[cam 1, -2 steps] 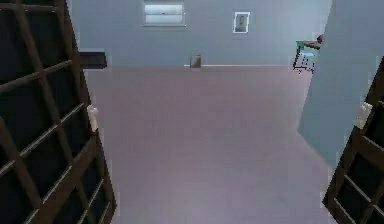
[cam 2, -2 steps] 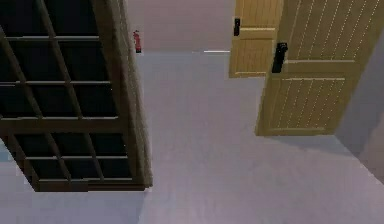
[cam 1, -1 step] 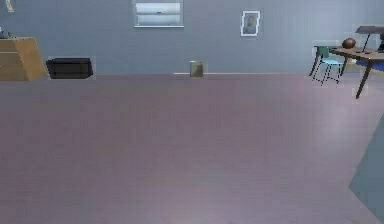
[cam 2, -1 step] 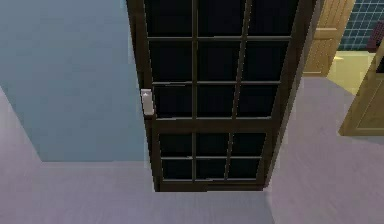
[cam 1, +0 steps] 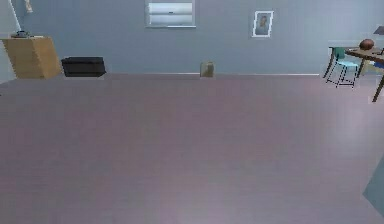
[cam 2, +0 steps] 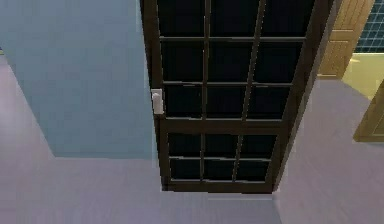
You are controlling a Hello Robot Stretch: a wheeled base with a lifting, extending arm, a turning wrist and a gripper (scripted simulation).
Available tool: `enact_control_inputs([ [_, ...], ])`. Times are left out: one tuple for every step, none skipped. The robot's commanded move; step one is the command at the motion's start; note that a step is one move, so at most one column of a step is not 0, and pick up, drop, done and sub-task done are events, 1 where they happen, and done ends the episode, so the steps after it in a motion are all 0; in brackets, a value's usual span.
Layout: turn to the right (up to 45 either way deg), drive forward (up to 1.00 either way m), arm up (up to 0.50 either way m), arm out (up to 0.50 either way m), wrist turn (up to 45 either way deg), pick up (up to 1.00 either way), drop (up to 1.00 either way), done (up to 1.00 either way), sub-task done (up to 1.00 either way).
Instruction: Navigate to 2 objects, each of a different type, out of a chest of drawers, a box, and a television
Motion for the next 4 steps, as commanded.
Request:
enact_control_inputs([
  [0.0,0.5,0.0,0.0,0.0,0.0,0.0,0.0,0.0],
  [-39.0,0.0,0.0,0.0,0.0,0.0,0.0,0.0,0.0],
  [0.0,0.5,0.0,0.0,0.0,0.0,0.0,0.0,0.0],
  [-24.0,0.0,0.0,0.0,0.0,0.0,0.0,0.0,0.0],
])
